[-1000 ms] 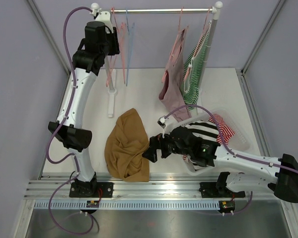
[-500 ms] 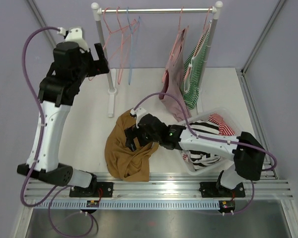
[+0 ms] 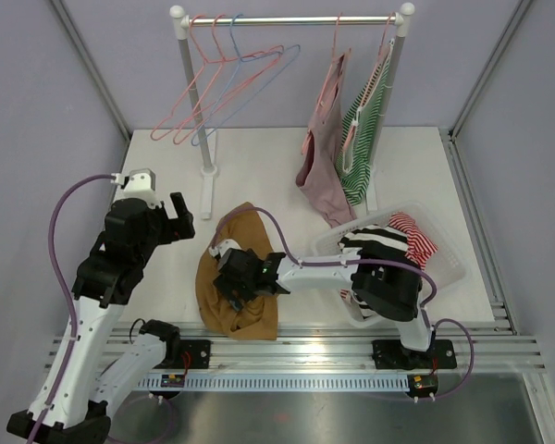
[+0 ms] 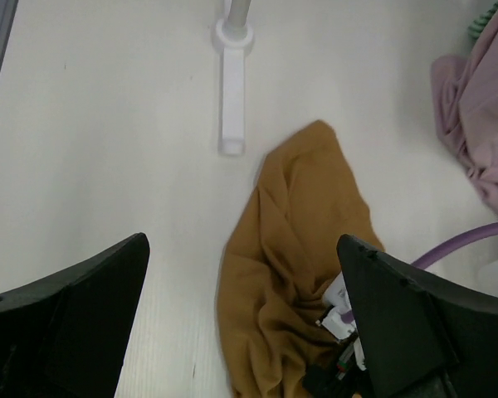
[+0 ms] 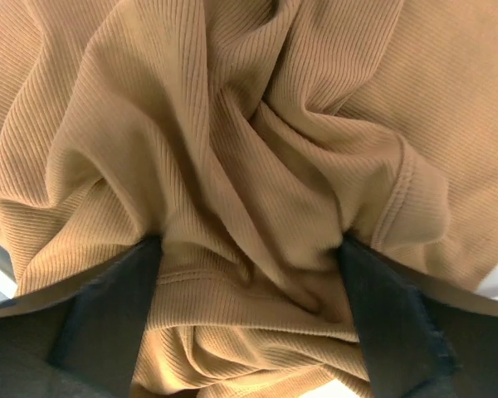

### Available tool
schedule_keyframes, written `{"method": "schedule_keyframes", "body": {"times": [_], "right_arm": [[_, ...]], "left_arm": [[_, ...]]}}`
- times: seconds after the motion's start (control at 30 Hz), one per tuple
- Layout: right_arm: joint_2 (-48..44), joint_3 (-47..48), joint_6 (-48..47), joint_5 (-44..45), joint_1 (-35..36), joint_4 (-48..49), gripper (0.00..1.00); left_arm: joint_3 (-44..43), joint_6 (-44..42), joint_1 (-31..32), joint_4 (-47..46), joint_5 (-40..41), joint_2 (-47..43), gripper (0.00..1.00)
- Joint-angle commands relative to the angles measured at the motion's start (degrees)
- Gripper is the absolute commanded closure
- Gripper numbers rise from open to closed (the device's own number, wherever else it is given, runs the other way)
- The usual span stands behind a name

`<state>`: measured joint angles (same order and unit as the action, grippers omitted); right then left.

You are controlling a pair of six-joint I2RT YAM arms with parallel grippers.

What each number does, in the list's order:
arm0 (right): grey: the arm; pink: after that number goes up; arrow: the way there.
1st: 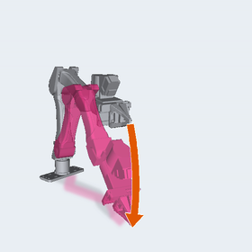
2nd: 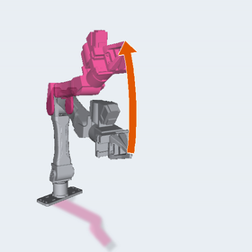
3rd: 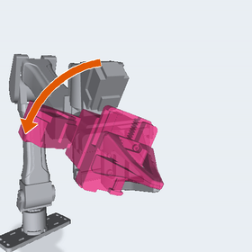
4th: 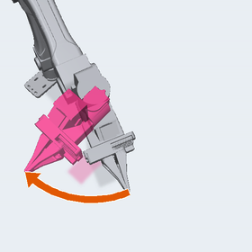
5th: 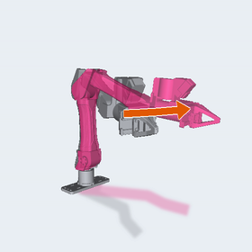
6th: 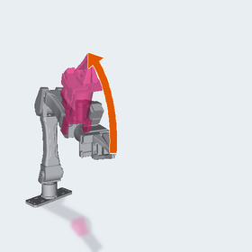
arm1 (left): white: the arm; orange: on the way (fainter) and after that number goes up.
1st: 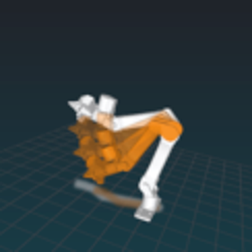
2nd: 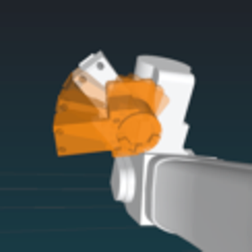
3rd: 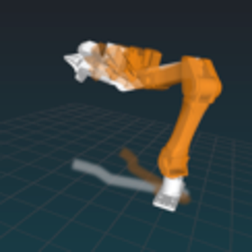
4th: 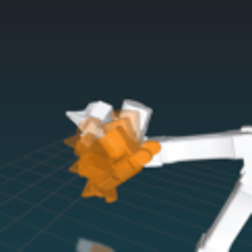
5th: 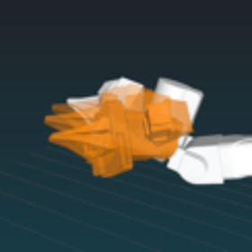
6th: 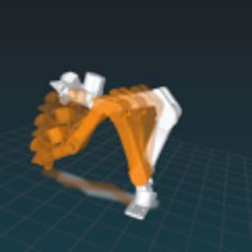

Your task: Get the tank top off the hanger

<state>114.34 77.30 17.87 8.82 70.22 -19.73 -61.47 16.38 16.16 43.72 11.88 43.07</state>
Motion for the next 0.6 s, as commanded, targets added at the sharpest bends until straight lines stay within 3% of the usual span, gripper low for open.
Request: {"method": "schedule_keyframes", "body": {"times": [0.0,0.03,0.07,0.17,0.3,0.57], "right_arm": [[0.27,-0.03,-0.46,5.07,0.71,-1.29,0.11],[-0.52,-1.26,-0.9,5.15,0.71,-0.93,0.19],[-0.96,-1.79,-1.17,6.29,0.63,-0.23,0.57],[-2.63,-3.03,-2.05,10.15,0.54,-0.05,0.97],[-10.26,-5.75,-1.44,14.64,0.45,0.13,1.0],[-38.38,-8.83,1.73,30.18,0.54,-9.0,1.0]], "left_arm": [[4.15,-1.35,-0.08,-4.44,2.79,-3.51,0.01],[4.86,-1.96,-0.08,-3.92,3.15,-5.08,0.01],[6.96,-2.23,-0.08,-3.74,5.93,-6.06,0.01],[10.66,-1.18,-0.08,-5.31,7.55,-11.57,0.01],[11.99,-0.83,-0.08,-6.28,9.11,-16.08,0.01],[12.34,-0.39,0.01,-6.37,9.13,-17.67,0.01]]}}
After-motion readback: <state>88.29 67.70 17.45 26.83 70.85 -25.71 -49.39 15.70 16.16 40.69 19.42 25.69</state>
